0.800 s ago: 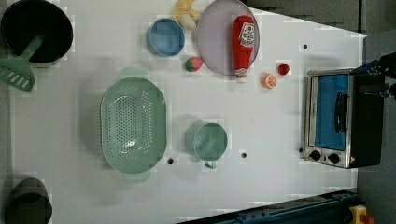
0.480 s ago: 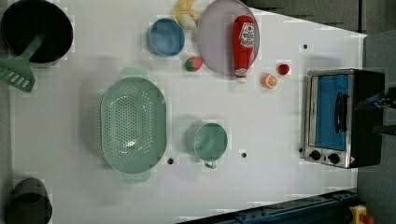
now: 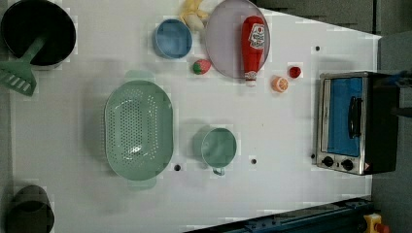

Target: Pick ketchup from plate and place it on table.

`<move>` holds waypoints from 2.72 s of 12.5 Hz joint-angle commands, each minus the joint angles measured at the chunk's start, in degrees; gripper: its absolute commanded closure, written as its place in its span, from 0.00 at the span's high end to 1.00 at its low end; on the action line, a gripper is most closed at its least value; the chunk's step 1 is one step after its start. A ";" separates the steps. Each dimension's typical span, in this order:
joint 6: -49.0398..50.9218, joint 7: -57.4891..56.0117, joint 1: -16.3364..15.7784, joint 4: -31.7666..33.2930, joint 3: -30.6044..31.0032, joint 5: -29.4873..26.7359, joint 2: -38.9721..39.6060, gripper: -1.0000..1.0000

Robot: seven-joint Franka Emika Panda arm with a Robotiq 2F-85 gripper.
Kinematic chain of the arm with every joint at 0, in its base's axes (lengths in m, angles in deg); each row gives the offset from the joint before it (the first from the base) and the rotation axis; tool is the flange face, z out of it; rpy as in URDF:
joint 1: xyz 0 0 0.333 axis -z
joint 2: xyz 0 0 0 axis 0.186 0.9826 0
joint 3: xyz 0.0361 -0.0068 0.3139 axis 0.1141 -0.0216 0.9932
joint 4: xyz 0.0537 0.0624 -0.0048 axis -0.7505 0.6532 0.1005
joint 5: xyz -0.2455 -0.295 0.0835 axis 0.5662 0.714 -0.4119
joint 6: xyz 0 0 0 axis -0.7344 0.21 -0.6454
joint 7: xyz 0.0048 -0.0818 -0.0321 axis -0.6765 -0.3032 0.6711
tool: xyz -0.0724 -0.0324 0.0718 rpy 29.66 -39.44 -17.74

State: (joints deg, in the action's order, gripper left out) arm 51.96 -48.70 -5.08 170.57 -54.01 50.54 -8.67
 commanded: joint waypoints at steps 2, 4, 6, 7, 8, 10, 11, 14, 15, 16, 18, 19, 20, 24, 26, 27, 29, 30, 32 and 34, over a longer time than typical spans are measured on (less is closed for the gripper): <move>-5.29 -8.81 -0.09 1.51 0.81 -0.19 10.74 1.00; -8.48 -15.24 -0.34 1.46 1.13 -0.19 14.85 1.00; -12.89 -22.19 -0.79 1.35 1.25 -0.18 18.28 1.00; -14.84 -24.92 -0.97 1.33 1.24 -0.17 19.90 1.00; -16.63 -26.86 -1.14 1.33 1.25 -0.16 21.51 1.00; -19.72 -27.83 -1.61 1.24 1.26 0.13 24.59 1.00; -21.18 -27.83 -1.89 1.15 1.26 0.34 26.14 1.00; -26.46 -28.23 -2.80 -1.26 1.25 1.00 31.67 1.00; -27.91 -28.22 -3.07 -2.60 1.25 1.92 33.69 1.00; -29.08 -28.22 -3.27 -4.18 1.25 2.94 35.69 1.00; -30.86 -28.26 -3.57 -7.53 1.25 4.77 39.70 1.00; -32.36 -28.26 -3.69 -9.44 1.24 5.18 41.63 1.00; -33.66 -28.27 -3.76 -11.27 1.24 5.66 43.48 1.00; -36.02 -28.26 -3.87 -15.98 1.05 5.98 49.44 1.00; -38.08 -28.26 -3.96 -17.02 1.06 5.98 51.58 1.00; -38.88 -28.27 -3.98 -17.42 1.01 5.99 52.41 1.00; -39.07 -28.26 -3.99 -17.56 0.90 5.98 52.87 1.00; -39.10 -28.27 -3.99 -17.88 0.84 5.99 52.86 1.00; -39.01 -28.26 -3.98 -18.69 0.69 5.99 52.64 0.85; -38.81 -28.26 -3.94 -18.77 0.34 5.98 52.51 0.64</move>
State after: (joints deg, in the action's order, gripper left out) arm 14.27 -75.05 -9.11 153.00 -53.52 56.23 45.17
